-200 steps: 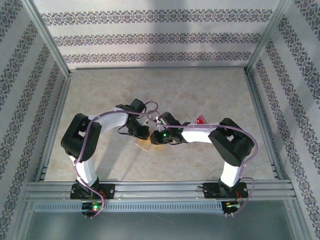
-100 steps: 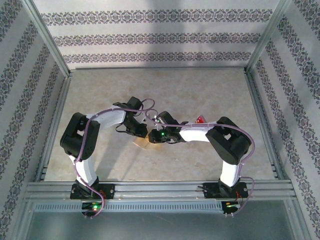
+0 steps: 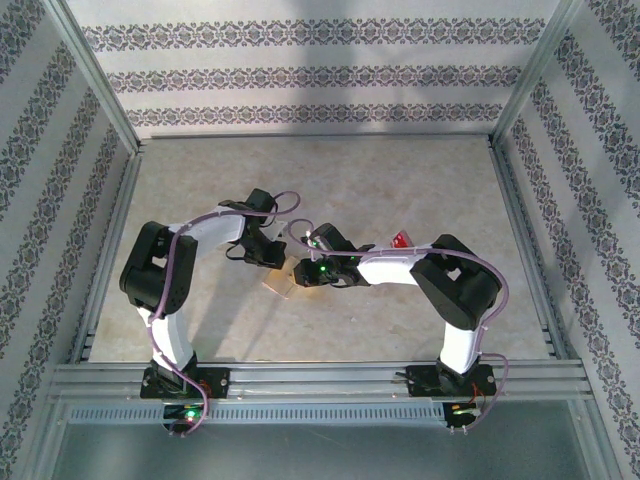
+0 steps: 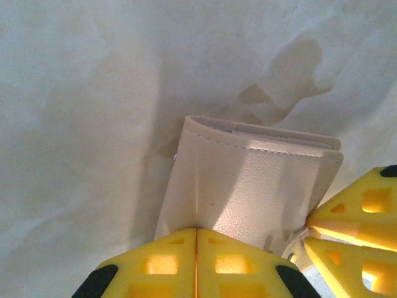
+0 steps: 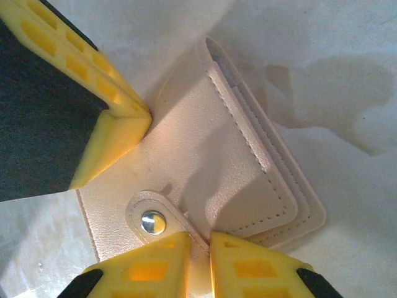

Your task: Put the credit cards into the card holder

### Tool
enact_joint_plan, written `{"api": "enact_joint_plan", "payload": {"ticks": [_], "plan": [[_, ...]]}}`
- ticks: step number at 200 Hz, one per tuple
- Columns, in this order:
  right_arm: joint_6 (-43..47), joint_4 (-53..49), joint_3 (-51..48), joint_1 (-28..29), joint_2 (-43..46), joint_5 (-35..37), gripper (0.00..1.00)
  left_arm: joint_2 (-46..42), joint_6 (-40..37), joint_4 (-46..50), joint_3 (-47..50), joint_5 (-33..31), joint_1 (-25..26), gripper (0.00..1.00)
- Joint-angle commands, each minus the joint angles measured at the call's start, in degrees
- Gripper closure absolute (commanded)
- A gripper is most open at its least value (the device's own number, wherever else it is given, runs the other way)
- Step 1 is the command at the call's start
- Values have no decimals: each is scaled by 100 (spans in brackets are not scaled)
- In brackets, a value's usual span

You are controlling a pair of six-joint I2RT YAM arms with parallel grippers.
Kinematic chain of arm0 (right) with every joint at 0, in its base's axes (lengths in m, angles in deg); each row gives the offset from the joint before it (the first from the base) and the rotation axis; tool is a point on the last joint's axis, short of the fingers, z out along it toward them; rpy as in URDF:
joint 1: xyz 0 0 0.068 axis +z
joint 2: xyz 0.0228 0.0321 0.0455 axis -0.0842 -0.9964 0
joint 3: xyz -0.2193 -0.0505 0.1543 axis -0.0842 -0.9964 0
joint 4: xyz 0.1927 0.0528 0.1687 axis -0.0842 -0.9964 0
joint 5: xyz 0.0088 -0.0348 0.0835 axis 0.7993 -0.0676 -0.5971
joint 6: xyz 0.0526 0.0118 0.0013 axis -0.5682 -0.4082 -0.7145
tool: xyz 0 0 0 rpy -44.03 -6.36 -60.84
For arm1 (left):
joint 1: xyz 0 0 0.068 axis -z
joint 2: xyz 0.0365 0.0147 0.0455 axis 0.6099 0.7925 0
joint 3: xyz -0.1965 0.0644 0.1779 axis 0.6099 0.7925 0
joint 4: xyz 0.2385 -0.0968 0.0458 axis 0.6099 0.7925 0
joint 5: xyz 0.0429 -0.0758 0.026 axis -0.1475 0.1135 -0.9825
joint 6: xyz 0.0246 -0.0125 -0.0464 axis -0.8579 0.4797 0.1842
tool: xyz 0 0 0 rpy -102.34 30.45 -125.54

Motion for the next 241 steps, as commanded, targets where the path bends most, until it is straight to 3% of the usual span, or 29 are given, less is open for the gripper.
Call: {"api": "enact_joint_plan", "payload": {"ticks": [1,190,241], "plan": [[120,-33,69,95,246,66,82,223,32,-111,257,15,-35,92],[142,143,443,270,-412,310,83,-187,176,-410,732,388,145,93],[333,-276,407,444,-304,581,83,-126,182,-399,682,390,136,93]]}}
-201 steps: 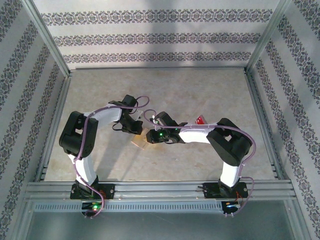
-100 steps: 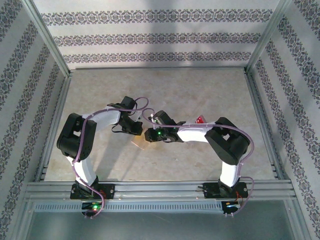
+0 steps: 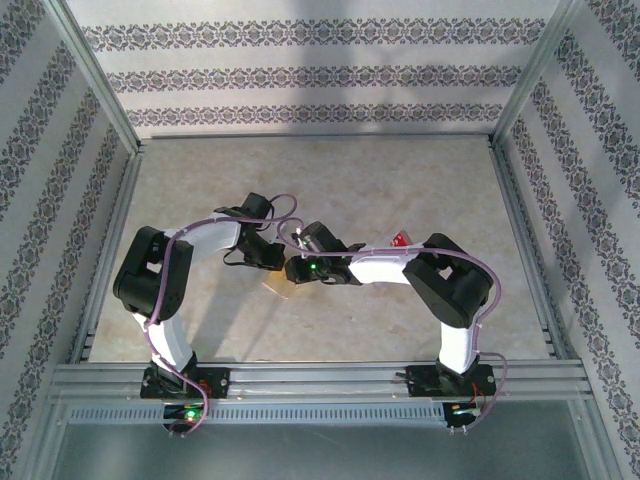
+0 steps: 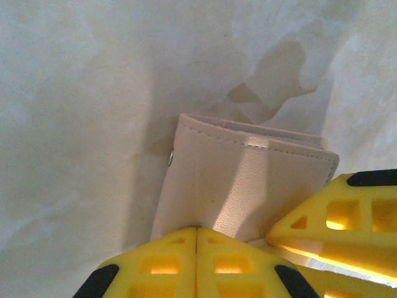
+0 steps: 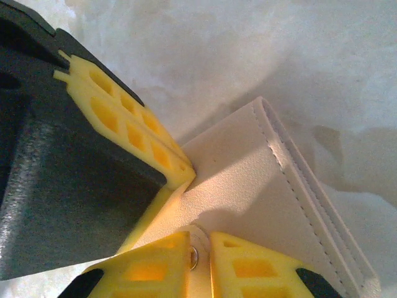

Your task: Put the credit cards into the card holder

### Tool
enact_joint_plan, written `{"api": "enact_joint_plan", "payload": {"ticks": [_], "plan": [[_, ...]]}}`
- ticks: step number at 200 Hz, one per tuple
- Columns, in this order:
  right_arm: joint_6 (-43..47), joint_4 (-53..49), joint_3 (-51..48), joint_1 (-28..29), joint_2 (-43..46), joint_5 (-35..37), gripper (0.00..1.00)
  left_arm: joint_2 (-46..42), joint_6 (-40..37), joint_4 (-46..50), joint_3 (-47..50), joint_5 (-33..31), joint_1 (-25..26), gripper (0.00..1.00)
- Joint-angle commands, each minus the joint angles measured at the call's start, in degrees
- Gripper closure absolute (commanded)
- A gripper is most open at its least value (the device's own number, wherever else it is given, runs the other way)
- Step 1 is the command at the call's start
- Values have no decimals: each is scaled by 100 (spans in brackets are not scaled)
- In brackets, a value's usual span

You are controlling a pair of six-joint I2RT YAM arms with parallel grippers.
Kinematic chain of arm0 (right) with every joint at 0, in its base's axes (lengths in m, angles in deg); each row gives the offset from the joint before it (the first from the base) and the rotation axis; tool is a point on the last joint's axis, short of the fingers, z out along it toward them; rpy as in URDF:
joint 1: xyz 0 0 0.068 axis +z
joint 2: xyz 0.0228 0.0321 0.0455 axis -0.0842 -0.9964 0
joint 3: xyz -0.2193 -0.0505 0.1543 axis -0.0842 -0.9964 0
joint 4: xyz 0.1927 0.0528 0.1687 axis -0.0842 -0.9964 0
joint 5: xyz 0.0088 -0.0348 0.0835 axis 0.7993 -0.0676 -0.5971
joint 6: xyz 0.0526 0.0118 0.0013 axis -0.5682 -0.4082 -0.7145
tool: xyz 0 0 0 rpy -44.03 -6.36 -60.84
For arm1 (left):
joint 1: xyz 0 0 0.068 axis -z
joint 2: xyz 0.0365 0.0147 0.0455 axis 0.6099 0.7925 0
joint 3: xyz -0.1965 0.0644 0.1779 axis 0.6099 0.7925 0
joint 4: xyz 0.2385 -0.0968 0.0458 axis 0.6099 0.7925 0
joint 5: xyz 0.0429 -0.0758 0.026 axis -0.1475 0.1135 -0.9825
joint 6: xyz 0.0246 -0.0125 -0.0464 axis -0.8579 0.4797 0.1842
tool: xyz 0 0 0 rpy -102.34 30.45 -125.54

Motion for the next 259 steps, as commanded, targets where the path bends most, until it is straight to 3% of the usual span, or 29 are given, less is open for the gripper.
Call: {"api": "enact_joint_plan", "payload": {"ticks": [1,72,142,185,198,218,259], "plan": [[209,-411,-1,203,-30,150,83,167,50,197,178,184,153,93],[463,-782,-118,279,368,492,83,222,23,176,162,142,122,93],[454,-726,55,330,167,791,83,199,31,187,164,153,105,93],[567,-663,-45,281,650,692,83,177,31,178,163,165,94,93],[721,-669,-158,238,928,626,80,173,31,173,162,159,95,93],[1248,-892,-301,147,1223,502,68,155,40,182,156,168,79,93],[1629,-1118,-515,-45,1397,230,67,28,121,218,144,248,76,93]]}}
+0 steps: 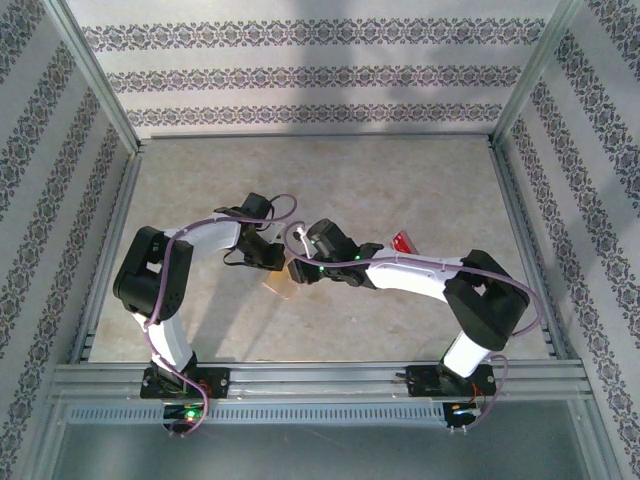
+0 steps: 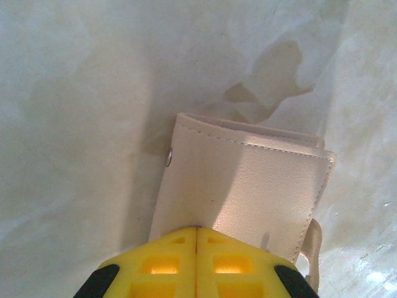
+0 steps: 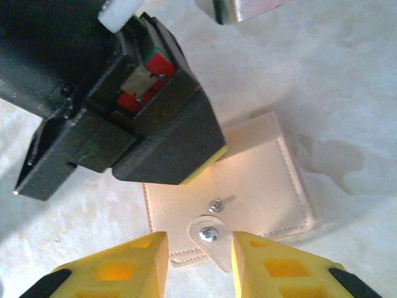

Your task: Put the credit cards into the card holder

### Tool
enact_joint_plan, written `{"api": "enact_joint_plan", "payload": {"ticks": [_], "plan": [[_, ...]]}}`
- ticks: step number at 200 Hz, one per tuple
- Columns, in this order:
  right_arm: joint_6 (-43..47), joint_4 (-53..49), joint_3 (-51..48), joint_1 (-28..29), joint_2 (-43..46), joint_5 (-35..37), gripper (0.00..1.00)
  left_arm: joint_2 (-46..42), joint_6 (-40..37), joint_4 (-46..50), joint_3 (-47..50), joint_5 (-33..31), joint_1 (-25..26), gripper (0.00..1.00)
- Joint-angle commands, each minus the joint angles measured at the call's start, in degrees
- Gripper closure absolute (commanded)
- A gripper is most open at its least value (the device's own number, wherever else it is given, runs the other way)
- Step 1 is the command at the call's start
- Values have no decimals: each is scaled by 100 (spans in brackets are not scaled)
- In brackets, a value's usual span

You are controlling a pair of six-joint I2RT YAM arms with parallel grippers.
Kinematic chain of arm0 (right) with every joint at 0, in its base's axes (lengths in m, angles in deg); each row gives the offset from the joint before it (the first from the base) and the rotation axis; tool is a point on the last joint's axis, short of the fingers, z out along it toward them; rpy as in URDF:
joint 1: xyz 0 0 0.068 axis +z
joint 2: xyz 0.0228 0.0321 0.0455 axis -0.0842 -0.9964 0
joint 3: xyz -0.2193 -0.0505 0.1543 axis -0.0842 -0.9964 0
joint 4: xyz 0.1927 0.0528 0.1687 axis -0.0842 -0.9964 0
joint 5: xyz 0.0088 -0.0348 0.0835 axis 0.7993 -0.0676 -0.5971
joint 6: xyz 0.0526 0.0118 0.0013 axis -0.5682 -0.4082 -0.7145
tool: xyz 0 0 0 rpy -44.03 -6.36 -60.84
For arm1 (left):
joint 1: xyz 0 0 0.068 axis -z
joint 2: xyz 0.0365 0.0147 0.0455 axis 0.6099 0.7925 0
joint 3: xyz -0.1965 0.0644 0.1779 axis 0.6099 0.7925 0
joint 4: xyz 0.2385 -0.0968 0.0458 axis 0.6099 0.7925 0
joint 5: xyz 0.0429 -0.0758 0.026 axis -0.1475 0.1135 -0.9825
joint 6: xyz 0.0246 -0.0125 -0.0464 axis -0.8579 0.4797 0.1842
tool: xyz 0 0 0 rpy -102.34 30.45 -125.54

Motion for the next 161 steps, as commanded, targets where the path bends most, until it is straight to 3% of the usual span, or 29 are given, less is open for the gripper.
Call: {"api": "enact_joint_plan", "payload": {"ticks": [1,52,79,122,161], "plan": [[359,-221,-273,-87,97,-194,67,28,98,216,144,200,77,93],[165,-250,-406,-52,457,-267,65,-289,753,196,247,354,141,92],[-112,-269,-634,-59,762,-270,65,-616,893,174,272,424,183,86],[-597,-292,-955,-96,1056,-273,68,-1298,450,446,67,-21,199,80],[-1037,-2,-1258,-208,1147,-255,70,-1371,84,1349,-419,-393,374,75]]}}
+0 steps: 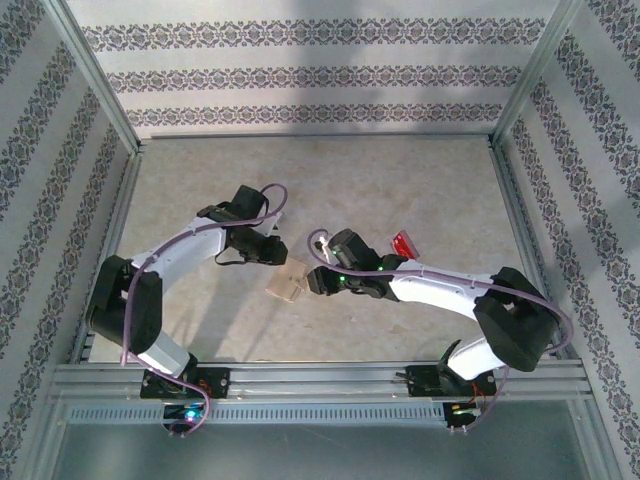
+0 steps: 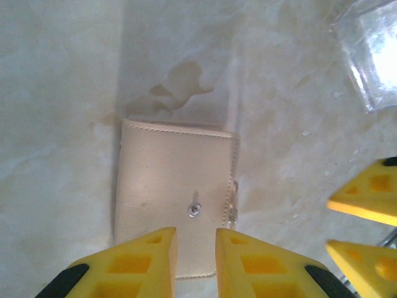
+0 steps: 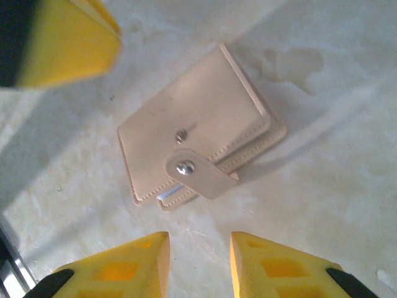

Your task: Put the credit cards into the card holder

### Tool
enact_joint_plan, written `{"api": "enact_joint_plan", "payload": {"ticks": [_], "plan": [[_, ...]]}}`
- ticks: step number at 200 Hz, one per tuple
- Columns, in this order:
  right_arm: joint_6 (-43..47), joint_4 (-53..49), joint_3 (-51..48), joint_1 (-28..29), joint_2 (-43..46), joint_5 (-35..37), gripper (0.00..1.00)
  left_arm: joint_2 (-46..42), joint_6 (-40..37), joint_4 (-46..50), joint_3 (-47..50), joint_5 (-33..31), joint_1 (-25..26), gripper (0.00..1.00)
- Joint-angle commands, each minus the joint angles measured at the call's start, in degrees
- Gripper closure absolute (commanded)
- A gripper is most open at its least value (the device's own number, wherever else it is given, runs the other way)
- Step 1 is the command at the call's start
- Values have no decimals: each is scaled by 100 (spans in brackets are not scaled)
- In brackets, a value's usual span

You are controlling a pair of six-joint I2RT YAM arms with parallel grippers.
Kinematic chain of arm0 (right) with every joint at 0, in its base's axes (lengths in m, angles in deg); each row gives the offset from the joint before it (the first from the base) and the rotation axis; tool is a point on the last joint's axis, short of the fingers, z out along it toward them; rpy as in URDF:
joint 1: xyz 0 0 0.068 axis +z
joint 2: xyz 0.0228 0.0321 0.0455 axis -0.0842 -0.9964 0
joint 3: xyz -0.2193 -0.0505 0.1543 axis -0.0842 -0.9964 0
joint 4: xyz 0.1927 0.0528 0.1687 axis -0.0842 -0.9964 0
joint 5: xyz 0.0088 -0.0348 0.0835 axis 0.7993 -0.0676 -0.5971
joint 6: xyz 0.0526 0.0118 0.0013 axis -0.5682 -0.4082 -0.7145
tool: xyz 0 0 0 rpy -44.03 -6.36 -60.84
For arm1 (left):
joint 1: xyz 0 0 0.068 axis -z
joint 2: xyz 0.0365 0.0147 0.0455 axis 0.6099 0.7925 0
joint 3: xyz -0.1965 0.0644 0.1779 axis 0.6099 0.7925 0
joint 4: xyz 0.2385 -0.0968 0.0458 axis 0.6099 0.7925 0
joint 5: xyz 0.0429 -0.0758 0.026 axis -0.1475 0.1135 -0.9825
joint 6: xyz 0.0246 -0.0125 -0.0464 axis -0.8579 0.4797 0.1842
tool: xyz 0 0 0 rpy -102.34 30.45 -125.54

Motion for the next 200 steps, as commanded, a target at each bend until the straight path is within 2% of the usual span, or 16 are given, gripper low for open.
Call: {"api": "enact_joint_plan", "payload": {"ticks": [1,38,59,102,143,177,200], "plan": [[-442,210,-219,-108,138,-45,70,-40,-331,808,-318,-336,177,75],[-1222,1063,-709,-283,44,-235,77,17,-434,691,-252,-590,561,72],[-1561,1673,-1017,-276,-82,-315,77,102,-615,612,-234,-712,802,67],[-1912,2493,-1103,-215,-643,-548,74,506,-788,555,-330,-1057,929,63],[-2332,3419,-1177,-91,-1169,-665,72,732,-779,354,-121,-1011,917,61],[-2404,3570,-1229,-5,-1333,-700,72,830,-816,262,-27,-998,883,70],[-2517,3561,-1384,4,-1152,-604,68,598,-782,470,-175,-998,490,69]]}}
